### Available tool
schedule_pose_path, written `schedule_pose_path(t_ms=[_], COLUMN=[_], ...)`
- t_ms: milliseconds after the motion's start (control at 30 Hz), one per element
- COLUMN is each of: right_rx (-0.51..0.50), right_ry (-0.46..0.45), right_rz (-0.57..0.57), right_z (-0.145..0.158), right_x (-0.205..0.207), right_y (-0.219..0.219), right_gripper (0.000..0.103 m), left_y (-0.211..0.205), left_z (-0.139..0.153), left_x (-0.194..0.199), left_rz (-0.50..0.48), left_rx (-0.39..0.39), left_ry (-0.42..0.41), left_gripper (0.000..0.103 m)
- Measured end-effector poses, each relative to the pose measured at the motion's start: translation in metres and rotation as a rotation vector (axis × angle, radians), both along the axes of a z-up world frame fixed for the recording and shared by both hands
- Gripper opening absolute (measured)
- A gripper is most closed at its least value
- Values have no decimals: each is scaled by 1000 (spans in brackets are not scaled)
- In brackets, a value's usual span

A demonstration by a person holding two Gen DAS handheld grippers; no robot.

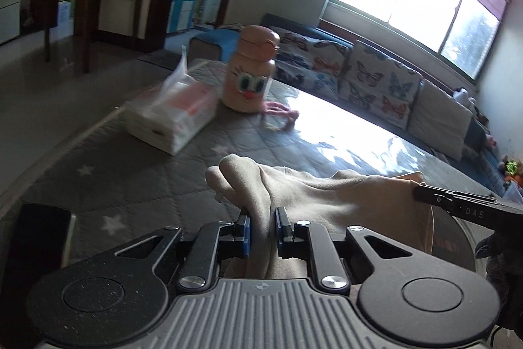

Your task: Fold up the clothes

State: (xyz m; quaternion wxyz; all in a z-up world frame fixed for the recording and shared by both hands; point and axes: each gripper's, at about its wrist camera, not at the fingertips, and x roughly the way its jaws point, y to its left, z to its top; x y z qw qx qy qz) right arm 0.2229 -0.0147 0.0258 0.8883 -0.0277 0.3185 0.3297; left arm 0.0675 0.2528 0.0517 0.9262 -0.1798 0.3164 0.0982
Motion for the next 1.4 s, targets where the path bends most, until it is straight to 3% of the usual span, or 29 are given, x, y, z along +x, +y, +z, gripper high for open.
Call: schedule_pose_path(t_ms=[133, 167, 267, 367, 600, 967, 1133, 1167, 1400], right_rx=[-56, -69, -97, -118, -120, -128, -119, -120, -147], right_ry=[9, 9, -9, -35, 1, 18, 12, 6, -19], right_rz=[23, 22, 27, 55, 151, 144, 162, 165, 176], right_z=[-10, -13, -17, -18, -27, -53, -50, -49, -49], right_x=[13, 14, 13, 9, 8, 19, 14, 13, 2], right_y=[28, 32, 39, 46, 74, 102, 99, 98, 96], right_gripper=[12, 16, 17, 18, 23, 26, 38, 45, 49], left_y=[13, 16, 22, 21, 9, -8, -8, -8, -6], left_z=[-13, -14, -15, -12, -18, -42, -48, -49, -51], left_x=[2, 1, -1, 4, 36, 82, 86, 86, 83], left_rz=[59, 69, 82, 69, 3, -39, -36, -35, -27], left_rx=[27, 35, 44, 57, 69, 134, 151, 153, 164], left_ry=[61, 65, 57, 47, 54, 114, 126, 126, 123], left_gripper=[22, 26, 38, 40, 50, 74, 84, 86, 101])
